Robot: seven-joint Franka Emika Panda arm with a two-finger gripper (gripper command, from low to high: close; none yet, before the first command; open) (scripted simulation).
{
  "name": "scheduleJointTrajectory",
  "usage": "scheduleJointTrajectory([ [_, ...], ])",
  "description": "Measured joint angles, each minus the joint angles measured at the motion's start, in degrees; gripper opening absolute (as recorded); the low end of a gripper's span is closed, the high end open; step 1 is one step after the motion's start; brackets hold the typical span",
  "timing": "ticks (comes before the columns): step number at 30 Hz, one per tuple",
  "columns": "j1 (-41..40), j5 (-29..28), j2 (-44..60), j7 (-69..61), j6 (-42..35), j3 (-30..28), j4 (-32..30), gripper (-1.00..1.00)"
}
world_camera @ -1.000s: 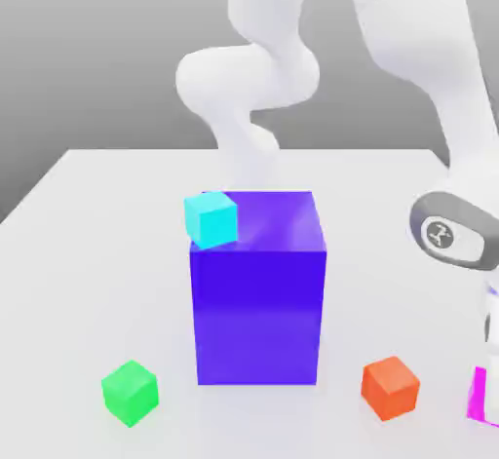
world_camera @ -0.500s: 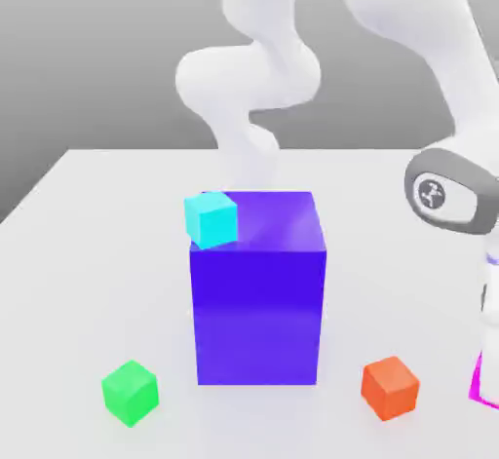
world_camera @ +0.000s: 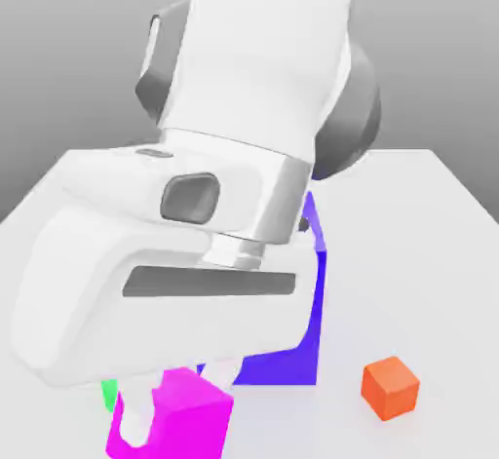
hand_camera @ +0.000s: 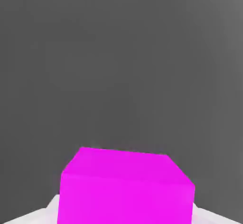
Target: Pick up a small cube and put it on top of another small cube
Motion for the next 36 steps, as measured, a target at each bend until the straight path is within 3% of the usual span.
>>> scheduleJointTrajectory([
  [20,-17.38,12.34,5.13,-44.39,-1.76,8.46,-17.0,-1.0],
  [36,-30.8,24.93,-6.4,-92.09,-1.26,18.72,-32.12,-1.0],
])
